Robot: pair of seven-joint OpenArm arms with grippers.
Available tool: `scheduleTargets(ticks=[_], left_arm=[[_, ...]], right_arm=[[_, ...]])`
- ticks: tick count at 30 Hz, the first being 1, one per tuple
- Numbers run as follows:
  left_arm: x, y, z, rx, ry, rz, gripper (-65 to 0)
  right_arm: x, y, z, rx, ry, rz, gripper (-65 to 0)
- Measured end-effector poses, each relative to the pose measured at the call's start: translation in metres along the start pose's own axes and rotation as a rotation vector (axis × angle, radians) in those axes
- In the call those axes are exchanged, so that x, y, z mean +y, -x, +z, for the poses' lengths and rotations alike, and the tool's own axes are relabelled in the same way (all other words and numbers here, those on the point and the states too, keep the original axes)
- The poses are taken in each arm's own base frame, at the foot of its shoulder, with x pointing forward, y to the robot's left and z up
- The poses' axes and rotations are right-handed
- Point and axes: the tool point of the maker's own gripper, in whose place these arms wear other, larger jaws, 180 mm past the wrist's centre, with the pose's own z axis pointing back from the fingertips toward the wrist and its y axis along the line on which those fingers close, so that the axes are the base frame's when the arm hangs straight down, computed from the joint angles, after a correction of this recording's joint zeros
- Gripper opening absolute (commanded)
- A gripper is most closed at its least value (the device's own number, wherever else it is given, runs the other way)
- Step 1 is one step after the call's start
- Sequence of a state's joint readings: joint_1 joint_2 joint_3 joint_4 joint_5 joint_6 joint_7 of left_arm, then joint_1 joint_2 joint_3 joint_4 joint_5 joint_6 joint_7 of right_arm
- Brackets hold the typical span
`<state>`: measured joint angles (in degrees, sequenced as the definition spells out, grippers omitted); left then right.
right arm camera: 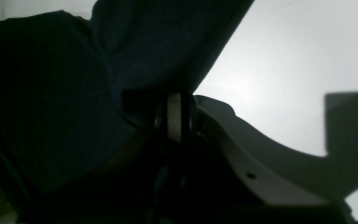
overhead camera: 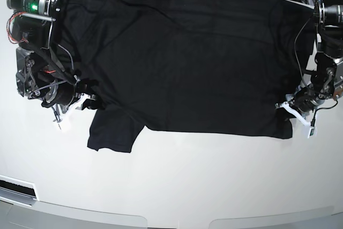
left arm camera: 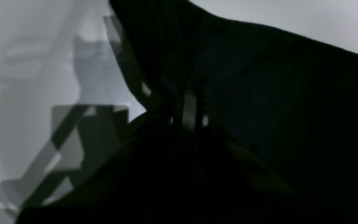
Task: Layout the t-shirt on the table in an organized manner, then fold the t-shirt properly
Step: 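Grasp the shirt sides with both grippers and lift them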
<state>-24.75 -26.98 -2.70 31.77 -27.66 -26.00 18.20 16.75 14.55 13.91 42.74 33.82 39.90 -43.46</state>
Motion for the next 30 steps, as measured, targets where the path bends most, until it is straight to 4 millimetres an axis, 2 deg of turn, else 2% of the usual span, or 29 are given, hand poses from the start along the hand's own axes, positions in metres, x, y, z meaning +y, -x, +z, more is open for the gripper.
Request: scheduleTargets(ticks=[2, 6, 9, 12, 16, 22, 30], left_arm=[[-0.003, 0.0, 0.001, 0.003, 0.023, -0.01, -65.0], [-0.024, 0.001, 0.006, 0.036, 0.14, -0.1, -65.0], [-0.036, -0.009, 0.014, 0.019, 0.215, -0.17, -65.0], [-0.025, -0.023, 0.023, -0.006, 0.192, -0.197, -65.0], [-0.009, -0.033, 0.034, -0.031, 0.177, -0.166, -65.0], [0.006, -0.033, 0.047, 0.006, 0.17, -0.11, -65.0], [0.006, -0.027, 0.059, 0.077, 0.219, 0.003, -65.0]], right_arm=[[0.001, -0.001, 0.001, 0.004, 0.001, 0.007, -65.0], [0.007, -0.008, 0.009, 0.036, 0.008, 0.069, -65.0], [0.018, -0.015, 0.02, 0.057, 0.001, 0.124, -65.0], [0.03, -0.019, 0.032, 0.023, -0.005, 0.182, -65.0], [0.037, -0.005, 0.047, 0.012, 0.018, 0.255, -65.0], [0.053, -0.002, 0.064, -0.023, 0.031, 0.34, -65.0], [0.061, -0.008, 0.072, -0.044, 0.035, 0.38, -65.0]])
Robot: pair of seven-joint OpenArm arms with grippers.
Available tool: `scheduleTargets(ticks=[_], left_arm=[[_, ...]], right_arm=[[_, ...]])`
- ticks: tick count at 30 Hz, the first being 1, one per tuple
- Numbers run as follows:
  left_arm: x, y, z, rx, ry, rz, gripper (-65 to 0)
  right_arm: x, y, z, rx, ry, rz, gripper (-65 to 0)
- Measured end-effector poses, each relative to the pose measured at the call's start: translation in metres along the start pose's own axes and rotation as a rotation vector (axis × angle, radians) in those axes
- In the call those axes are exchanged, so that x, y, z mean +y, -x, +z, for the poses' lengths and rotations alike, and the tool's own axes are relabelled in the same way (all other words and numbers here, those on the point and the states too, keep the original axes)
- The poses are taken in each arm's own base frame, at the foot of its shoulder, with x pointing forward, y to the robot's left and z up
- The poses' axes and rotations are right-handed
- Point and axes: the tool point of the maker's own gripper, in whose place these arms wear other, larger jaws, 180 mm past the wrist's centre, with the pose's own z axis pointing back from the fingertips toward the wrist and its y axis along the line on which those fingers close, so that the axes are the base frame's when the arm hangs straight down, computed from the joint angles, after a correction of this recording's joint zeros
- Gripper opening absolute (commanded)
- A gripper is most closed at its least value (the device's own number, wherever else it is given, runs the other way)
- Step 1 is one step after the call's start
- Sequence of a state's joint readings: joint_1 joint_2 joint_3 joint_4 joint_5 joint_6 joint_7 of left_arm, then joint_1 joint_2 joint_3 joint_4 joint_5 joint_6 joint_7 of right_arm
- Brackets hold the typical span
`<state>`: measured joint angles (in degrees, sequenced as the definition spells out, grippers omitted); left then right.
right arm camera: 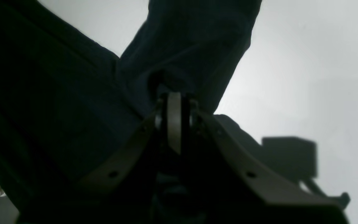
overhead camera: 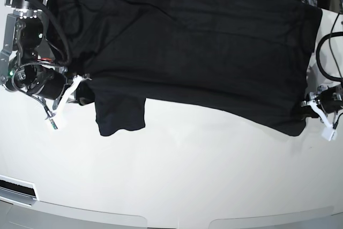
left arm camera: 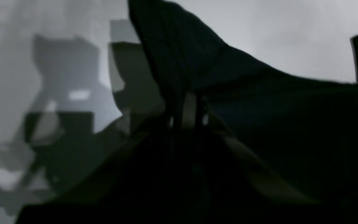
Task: Layout the t-shirt on the table in an organized manner, then fold the t-shirt properly
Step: 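Grasp the shirt sides with both grippers and lift them, then fold the lifted half over onto the shoulder half with both grippers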
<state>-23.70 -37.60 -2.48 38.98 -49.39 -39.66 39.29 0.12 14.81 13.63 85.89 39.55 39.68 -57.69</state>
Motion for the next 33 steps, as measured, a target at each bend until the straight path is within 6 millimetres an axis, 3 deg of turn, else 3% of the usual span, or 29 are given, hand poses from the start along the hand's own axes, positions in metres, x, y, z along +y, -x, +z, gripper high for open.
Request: scheduleTargets(ticks=[6, 14, 25, 29, 33], left_arm=[[-0.01, 0.035, 0.007, 0.201, 0.057, 0.063, -65.0], [-0.024, 0.054, 0.014, 0.319, 0.129, 0.107, -65.0], [-0.023, 0.062, 0.02, 0.369, 0.13, 0.102, -65.0], [-0.03, 0.064, 0.029, 0.398, 0.183, 0.135, -65.0], [-0.021, 0.062, 0.045, 0.422, 0.169, 0.133, -65.0]], right_arm=[[0.009, 0.016, 0.005, 0.079, -0.067, -0.033, -65.0], [0.019, 0.033, 0.012, 0.184, -0.137, -0.05, -65.0], [0.002, 0.044, 0.027, 0.231, -0.096, -0.036, -65.0], [0.004, 0.044, 0.026, 0.228, -0.101, -0.038, -65.0], [0.004, 0.047, 0.026, 0.245, -0.101, -0.037, -65.0]])
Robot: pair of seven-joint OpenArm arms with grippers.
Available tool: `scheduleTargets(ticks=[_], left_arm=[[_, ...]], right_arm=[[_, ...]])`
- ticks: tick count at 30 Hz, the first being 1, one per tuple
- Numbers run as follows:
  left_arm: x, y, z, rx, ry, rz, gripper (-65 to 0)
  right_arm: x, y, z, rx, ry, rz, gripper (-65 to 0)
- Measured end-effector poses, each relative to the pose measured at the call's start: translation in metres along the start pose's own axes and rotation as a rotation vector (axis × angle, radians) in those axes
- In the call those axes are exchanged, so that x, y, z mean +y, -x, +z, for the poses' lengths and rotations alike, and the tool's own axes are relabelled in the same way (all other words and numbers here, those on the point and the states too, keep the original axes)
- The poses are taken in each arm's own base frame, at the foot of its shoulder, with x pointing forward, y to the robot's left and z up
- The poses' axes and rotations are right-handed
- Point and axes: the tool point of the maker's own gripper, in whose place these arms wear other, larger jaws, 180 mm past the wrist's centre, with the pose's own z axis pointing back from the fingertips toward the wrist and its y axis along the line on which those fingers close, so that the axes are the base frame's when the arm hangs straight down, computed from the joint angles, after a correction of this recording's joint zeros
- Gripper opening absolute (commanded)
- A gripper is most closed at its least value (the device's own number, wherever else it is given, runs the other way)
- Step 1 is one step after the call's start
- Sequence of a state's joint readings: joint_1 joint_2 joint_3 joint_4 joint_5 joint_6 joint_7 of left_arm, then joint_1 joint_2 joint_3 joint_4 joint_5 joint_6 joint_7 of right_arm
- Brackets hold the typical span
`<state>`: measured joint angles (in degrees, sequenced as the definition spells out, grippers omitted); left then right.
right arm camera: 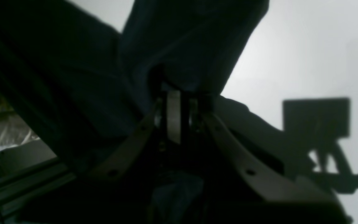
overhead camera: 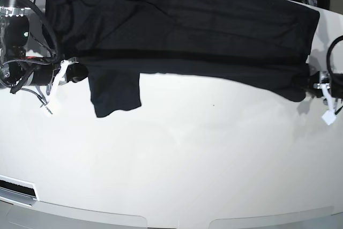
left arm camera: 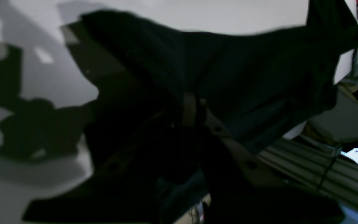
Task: Layout the t-shirt on the table in an organized manner, then fold the t-shirt properly
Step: 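Fold the lifted half over onto the shoulder half with both grippers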
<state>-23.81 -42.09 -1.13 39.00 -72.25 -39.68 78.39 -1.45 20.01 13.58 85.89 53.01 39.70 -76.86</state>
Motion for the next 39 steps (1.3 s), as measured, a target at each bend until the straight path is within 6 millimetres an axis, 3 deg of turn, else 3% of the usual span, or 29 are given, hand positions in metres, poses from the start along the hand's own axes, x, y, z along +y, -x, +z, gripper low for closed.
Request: scheduleTargets(ticks=[6, 9, 16, 17, 21, 23, 29, 34, 39], left_arm=[[0.006, 0.008, 0.009, -0.007, -0.003, 0.022, -65.0], [0.003, 0.02, 0.0, 0.006, 0.023, 0.044, -65.0], [0.001, 0.048, -0.019, 0.048, 0.05, 0.082, -65.0], [0.001, 0.051, -0.021, 0.051, 0.053, 0.087, -61.7], [0.002, 0.044, -0.023, -0.003, 0.051, 0.094, -34.5], [0.002, 0.04, -0.023, -0.024, 0.051, 0.094, -31.2], [0.003, 0.036, -0.023, -0.045, 0.05, 0.095, -31.2], [0.004, 0.026, -0.023, -0.102, 0.045, 0.095, -31.2], [0.005, 0.028, -0.025, -0.095, 0.031, 0.089, -31.2]], right_arm=[[0.006, 0.011, -0.003, 0.006, -0.026, -0.02, -65.0], [0.007, 0.025, -0.004, 0.04, -0.025, -0.033, -65.0], [0.01, 0.034, -0.006, 0.051, -0.038, -0.047, -65.0], [0.01, 0.033, -0.006, 0.049, -0.037, -0.045, -62.7], [0.009, 0.03, -0.005, 0.04, -0.035, -0.043, -29.4], [0.009, 0.027, -0.005, 0.028, -0.035, -0.042, -22.3], [0.001, -0.032, 0.0, -0.273, 0.003, -0.097, -22.3], [-0.009, -0.031, -0.025, -0.228, 0.109, -0.144, -22.3], [-0.014, -0.022, -0.061, -0.193, 0.074, -0.239, -22.3]])
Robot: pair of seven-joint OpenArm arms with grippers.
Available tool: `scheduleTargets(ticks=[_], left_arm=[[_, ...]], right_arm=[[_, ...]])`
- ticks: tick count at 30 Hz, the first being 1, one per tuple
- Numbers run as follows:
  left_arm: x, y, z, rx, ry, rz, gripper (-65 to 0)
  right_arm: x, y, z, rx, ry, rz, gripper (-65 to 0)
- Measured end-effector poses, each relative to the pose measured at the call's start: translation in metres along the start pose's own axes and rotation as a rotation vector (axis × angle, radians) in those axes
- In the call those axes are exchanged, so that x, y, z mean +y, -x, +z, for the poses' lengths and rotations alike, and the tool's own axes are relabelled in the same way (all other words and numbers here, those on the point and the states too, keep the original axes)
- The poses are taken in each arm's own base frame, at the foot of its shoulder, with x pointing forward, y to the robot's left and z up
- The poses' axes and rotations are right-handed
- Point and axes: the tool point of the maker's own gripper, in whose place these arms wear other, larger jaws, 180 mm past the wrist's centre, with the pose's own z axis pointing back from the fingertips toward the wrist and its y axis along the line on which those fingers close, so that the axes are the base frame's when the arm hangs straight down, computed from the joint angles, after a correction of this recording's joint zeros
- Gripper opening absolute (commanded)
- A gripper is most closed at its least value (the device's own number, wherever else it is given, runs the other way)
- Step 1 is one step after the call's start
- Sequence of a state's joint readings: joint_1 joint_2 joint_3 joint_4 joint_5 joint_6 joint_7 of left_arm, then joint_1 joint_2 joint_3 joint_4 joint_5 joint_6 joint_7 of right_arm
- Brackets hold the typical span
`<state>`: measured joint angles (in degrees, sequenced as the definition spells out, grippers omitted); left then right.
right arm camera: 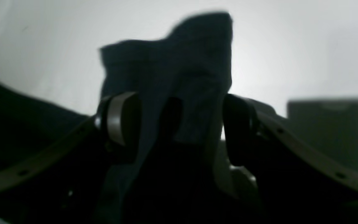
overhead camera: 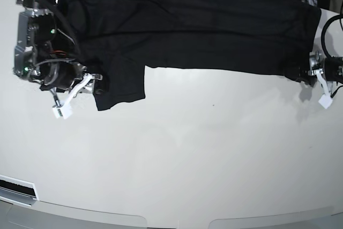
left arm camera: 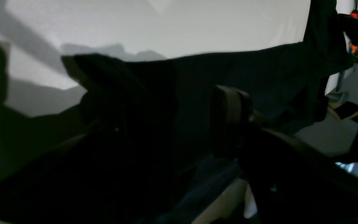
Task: Layout the t-shirt on the table in an organized manner, then fold the t-shirt properly
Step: 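Fold the lifted half over onto the shoulder half with both grippers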
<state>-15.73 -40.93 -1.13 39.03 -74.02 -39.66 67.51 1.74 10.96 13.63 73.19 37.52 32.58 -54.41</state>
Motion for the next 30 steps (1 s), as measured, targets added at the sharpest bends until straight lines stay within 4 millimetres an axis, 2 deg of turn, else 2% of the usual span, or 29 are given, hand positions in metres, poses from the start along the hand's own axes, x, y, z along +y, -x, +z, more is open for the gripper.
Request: scheduleTargets(ticks=[2, 5, 8, 13, 15, 16, 17, 19, 20, 23, 25, 28, 30], left_arm=[[0.003, 0.005, -0.002, 0.026, -0.02, -0.009, -31.2], [0.003, 0.01, -0.007, 0.019, -0.015, 0.001, -31.2], [0.004, 0.016, -0.009, 0.02, -0.01, 0.011, -31.2], [0.001, 0.015, -0.012, 0.019, -0.002, 0.01, -31.2], [0.001, 0.015, -0.012, 0.019, -0.002, 0.01, -31.2], [0.001, 0.015, -0.012, 0.018, 0.0, 0.01, -31.2], [-0.001, 0.014, -0.012, 0.012, 0.007, 0.014, -31.2], [-0.002, 0.013, -0.013, 0.005, 0.013, 0.017, -31.2], [-0.002, 0.013, -0.013, 0.005, 0.014, 0.017, -31.2], [-0.002, 0.013, -0.013, 0.005, 0.013, 0.016, -31.2], [-0.002, 0.013, -0.013, 0.005, 0.014, 0.016, -31.2], [-0.001, 0.011, -0.013, -0.005, 0.01, 0.018, -31.2], [-0.001, 0.008, -0.013, -0.023, 0.009, 0.017, -31.2]], right_arm=[[-0.004, -0.001, -0.01, -0.003, -0.016, -0.036, -22.3], [-0.01, -0.014, -0.021, -0.053, -0.029, -0.091, -22.3], [-0.017, -0.013, -0.031, -0.039, -0.021, -0.072, -22.4], [-0.016, -0.016, -0.033, -0.029, -0.025, -0.03, -23.5], [-0.006, -0.016, -0.032, -0.038, -0.081, -0.023, -27.9], [-0.004, -0.015, -0.032, -0.036, -0.095, -0.036, -32.6], [-0.002, -0.013, -0.032, -0.031, -0.107, -0.048, -39.2], [0.0, -0.013, -0.032, -0.037, -0.118, -0.058, -57.8], [0.001, -0.013, -0.033, -0.033, -0.12, -0.059, -65.0], [0.002, -0.015, -0.03, -0.021, -0.114, -0.035, -65.0], [0.011, -0.02, -0.022, 0.0, -0.142, -0.013, -65.0], [0.043, -0.027, -0.004, 0.004, -0.264, 0.003, -65.0], [0.066, -0.02, 0.012, 0.004, -0.348, 0.023, -65.0]])
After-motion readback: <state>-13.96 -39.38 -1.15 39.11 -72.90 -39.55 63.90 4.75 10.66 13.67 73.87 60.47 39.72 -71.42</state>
